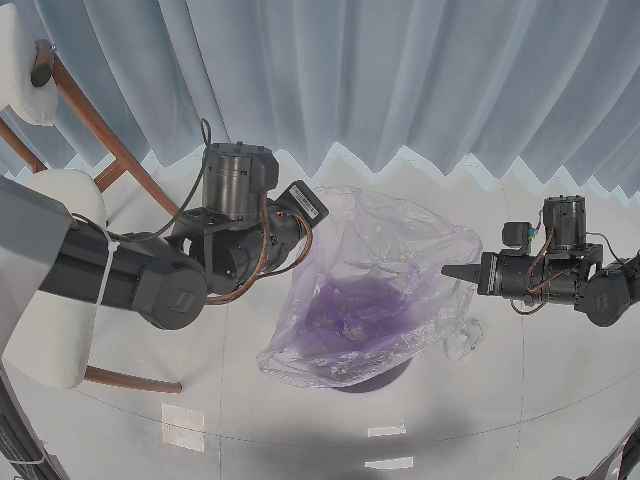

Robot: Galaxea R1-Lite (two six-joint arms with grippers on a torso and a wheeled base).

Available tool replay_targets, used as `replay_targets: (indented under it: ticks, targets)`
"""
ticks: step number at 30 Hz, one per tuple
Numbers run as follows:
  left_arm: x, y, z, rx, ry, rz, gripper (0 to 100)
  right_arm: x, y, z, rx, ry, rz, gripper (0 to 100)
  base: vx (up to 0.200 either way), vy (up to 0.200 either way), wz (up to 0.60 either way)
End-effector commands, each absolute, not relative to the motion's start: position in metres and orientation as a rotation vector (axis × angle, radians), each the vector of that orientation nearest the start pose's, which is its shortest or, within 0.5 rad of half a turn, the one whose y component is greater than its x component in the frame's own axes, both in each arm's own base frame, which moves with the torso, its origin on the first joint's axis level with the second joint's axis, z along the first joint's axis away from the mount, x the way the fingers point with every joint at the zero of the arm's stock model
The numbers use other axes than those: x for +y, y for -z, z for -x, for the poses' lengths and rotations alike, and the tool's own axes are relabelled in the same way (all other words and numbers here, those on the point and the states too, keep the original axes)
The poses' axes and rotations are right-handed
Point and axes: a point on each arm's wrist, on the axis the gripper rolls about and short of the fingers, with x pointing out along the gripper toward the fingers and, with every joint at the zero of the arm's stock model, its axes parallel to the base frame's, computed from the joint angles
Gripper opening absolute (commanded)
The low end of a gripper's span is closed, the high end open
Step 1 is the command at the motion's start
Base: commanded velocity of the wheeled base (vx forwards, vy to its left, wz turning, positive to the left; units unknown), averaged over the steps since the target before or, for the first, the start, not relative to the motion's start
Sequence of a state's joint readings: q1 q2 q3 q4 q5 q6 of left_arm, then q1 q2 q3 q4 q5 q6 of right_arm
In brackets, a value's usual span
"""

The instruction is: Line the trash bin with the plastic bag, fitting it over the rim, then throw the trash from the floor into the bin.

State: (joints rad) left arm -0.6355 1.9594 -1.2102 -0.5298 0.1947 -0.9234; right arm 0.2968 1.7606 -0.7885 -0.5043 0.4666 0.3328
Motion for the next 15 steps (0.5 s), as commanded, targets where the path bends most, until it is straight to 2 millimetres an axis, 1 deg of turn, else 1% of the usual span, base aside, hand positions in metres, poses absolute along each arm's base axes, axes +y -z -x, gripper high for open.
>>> replay_targets:
  ticks: [1, 4, 6, 9, 11, 13, 14, 15]
  targets:
    - [-0.230, -0.166, -0.321, 0.483, 0.330, 0.753, 0, 0.094, -0.133, -0.301, 0.636, -0.630, -0.362, 0, 0.000, 0.000, 0.00]
    - [-0.237, -0.160, -0.315, 0.522, 0.381, 0.724, 0, 0.093, -0.132, -0.306, 0.629, -0.624, -0.365, 0, 0.000, 0.000, 0.00]
    - [-0.239, -0.158, -0.315, 0.531, 0.387, 0.719, 0, 0.093, -0.132, -0.306, 0.632, -0.623, -0.367, 0, 0.000, 0.000, 0.00]
    - [-0.246, -0.138, -0.320, 0.572, 0.372, 0.697, 0, 0.092, -0.125, -0.311, 0.649, -0.612, -0.369, 0, 0.000, 0.000, 0.00]
    - [-0.248, -0.131, -0.326, 0.578, 0.362, 0.693, 0, 0.087, -0.123, -0.317, 0.645, -0.593, -0.374, 0, 0.000, 0.000, 0.00]
    - [-0.251, -0.131, -0.334, 0.568, 0.360, 0.704, 0, 0.084, -0.122, -0.325, 0.644, -0.582, -0.382, 0, 0.000, 0.000, 0.00]
    - [-0.251, -0.131, -0.335, 0.567, 0.359, 0.706, 0, 0.083, -0.122, -0.327, 0.643, -0.579, -0.383, 0, 0.000, 0.000, 0.00]
    - [-0.250, -0.130, -0.342, 0.563, 0.347, 0.707, 0, 0.079, -0.118, -0.333, 0.650, -0.570, -0.390, 0, 0.000, 0.000, 0.00]
